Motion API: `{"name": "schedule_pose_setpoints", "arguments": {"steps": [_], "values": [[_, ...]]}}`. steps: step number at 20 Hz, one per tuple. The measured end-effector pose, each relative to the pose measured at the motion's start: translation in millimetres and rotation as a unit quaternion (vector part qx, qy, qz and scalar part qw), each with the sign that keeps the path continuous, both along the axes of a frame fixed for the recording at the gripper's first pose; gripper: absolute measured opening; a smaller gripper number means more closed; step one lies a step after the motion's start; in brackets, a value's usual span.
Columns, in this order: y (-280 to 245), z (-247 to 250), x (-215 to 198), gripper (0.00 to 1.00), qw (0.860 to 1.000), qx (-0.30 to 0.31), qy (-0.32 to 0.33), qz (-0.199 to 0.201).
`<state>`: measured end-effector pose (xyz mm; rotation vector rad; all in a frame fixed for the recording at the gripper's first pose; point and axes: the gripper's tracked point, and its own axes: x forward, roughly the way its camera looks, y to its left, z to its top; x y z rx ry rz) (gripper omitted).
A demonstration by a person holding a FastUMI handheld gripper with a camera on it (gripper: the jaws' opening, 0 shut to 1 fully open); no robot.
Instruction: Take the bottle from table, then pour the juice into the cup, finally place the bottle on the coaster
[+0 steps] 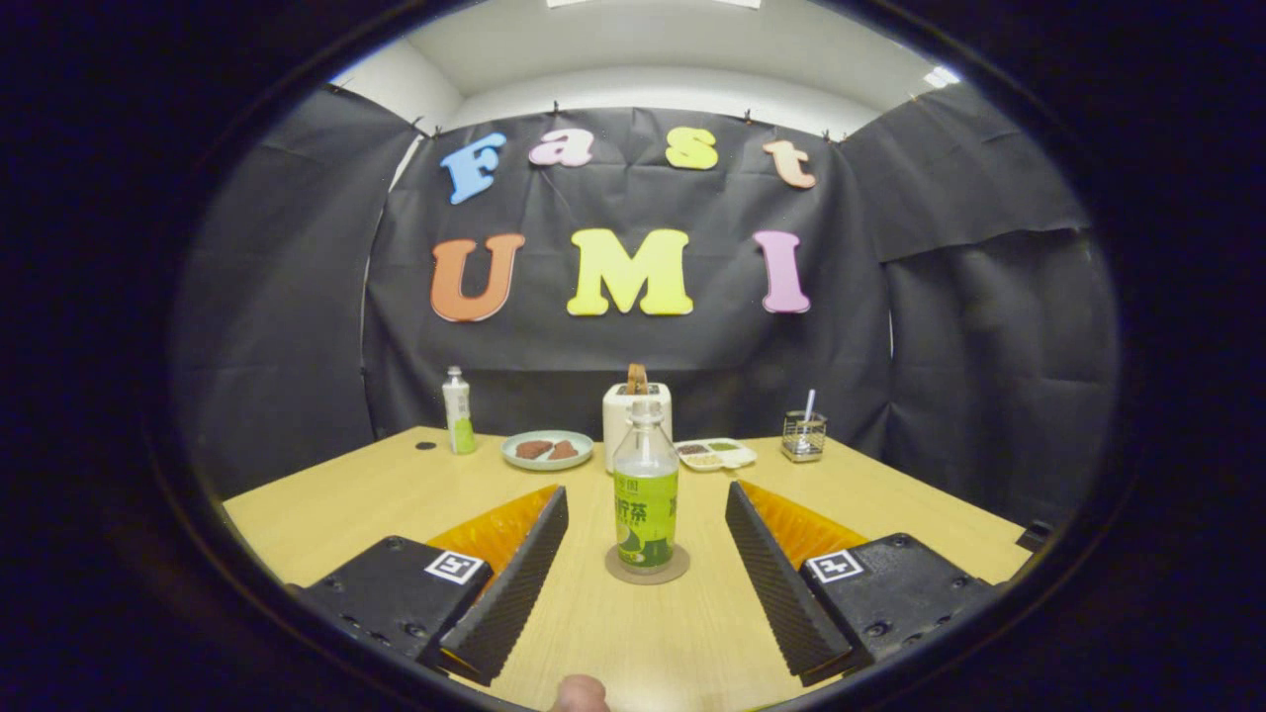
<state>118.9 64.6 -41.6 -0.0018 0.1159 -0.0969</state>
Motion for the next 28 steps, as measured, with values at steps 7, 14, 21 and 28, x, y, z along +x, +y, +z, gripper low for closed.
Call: {"name": "schedule_pose_setpoints", "arguments": {"steps": [7, 14, 21, 28], "values": [[21.3, 9.7, -89.6, 1.00, 0.998, 0.000, -0.055, 0.024], [45.8, 0.3, -128.1, 1.00, 0.994, 0.012, -0.098, 0.046], [47.9, -10.9, -133.8, 1.00, 0.995, 0.015, -0.089, 0.037], [43.7, -9.4, -136.4, 1.00, 0.996, 0.025, -0.088, 0.010]]}}
